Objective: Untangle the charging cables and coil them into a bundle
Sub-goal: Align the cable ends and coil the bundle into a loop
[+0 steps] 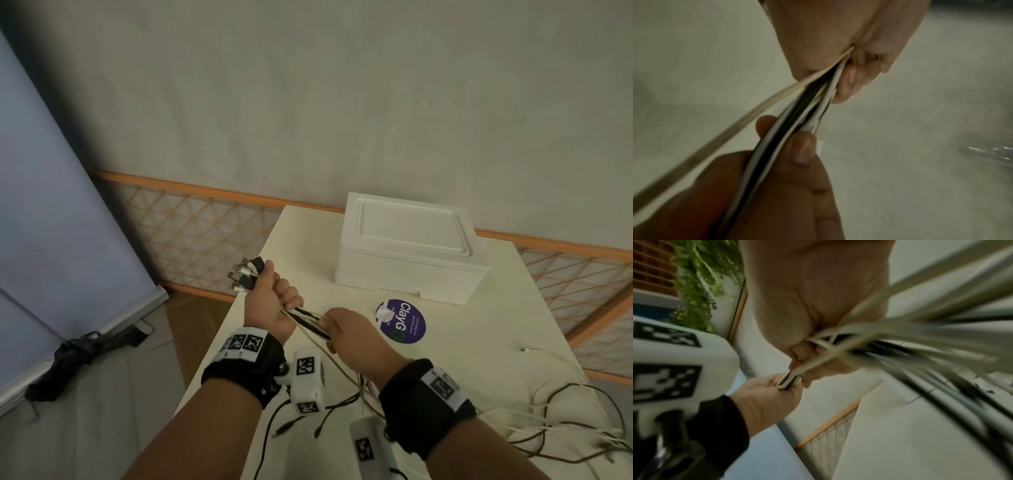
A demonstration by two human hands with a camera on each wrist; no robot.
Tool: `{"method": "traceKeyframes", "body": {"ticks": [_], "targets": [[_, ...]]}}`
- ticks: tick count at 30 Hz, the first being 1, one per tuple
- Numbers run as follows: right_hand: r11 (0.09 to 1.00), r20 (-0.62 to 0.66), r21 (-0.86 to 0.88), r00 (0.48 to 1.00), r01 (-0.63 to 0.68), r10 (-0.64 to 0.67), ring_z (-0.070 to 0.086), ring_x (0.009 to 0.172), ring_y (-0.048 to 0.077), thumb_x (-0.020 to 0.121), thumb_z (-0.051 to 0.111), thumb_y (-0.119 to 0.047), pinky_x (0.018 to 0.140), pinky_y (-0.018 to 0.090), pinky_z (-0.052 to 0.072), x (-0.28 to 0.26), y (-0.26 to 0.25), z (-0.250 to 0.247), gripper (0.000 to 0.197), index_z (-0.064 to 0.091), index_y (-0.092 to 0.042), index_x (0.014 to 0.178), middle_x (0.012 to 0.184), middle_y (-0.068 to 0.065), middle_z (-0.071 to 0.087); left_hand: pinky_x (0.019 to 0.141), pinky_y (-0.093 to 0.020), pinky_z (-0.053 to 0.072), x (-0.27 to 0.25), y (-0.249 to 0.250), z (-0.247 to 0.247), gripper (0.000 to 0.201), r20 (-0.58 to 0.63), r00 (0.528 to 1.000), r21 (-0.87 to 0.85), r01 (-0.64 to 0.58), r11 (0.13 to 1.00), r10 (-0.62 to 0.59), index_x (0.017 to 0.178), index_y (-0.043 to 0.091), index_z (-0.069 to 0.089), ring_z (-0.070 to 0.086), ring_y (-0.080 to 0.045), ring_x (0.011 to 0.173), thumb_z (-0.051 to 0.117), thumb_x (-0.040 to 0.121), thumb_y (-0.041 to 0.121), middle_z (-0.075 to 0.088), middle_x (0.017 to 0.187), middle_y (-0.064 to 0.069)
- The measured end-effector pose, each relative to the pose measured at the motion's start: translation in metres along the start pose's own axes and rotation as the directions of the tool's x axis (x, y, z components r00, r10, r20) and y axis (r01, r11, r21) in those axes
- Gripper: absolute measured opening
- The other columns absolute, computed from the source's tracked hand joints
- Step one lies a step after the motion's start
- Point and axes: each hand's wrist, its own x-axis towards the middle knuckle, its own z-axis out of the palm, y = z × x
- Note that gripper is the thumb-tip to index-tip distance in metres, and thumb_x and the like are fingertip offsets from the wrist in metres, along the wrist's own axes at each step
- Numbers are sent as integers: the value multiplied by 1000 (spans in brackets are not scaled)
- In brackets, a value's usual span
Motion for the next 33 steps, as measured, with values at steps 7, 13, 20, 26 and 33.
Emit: {"method": "traceKeyframes", "body": {"ticks": [7,13,20,26,33], "targets": [[995,150,-86,987,-49,61,51,60,5,77,71,-42,54,14,38,-20,34,-24,28,53,-21,74,66,-9,53,33,-15,19,7,18,21,44,33,997,80,-68,995,65,57,21,33,19,-6,33,51,96,32,23,44,8],[834,12,-513,970,-202,243,60,88,20,74,57,-28,73,26,50,-45,91,-70,17,55,-23,89,86,-7,60,34,-16,18,19,37,9,47,-55,992,35,-112,993,114,57,21,31,17,-8,35,53,95,38,21,46,7],[738,-8,-663,987,-124,158,28,134,27,68,69,-61,111,42,24,-28,69,-59,98,24,-21,145,148,5,29,40,-19,30,12,-15,1,47,-150,988,9,-48,999,48,58,19,31,27,-10,36,52,96,37,26,44,6],[931,-16,-360,997,64,-74,58,104,34,96,45,-30,87,40,45,19,-7,10,40,41,-9,130,115,15,61,56,-29,43,6,-30,10,45,-124,992,14,-23,1000,24,59,17,38,42,-14,42,52,96,38,41,45,2],[922,-27,-347,981,172,-193,57,86,30,100,33,-40,73,38,43,16,2,12,38,53,-8,94,94,12,62,40,-23,23,-3,-23,-3,50,-54,998,-41,23,999,-25,54,19,31,21,-9,35,51,97,35,23,42,5]]}}
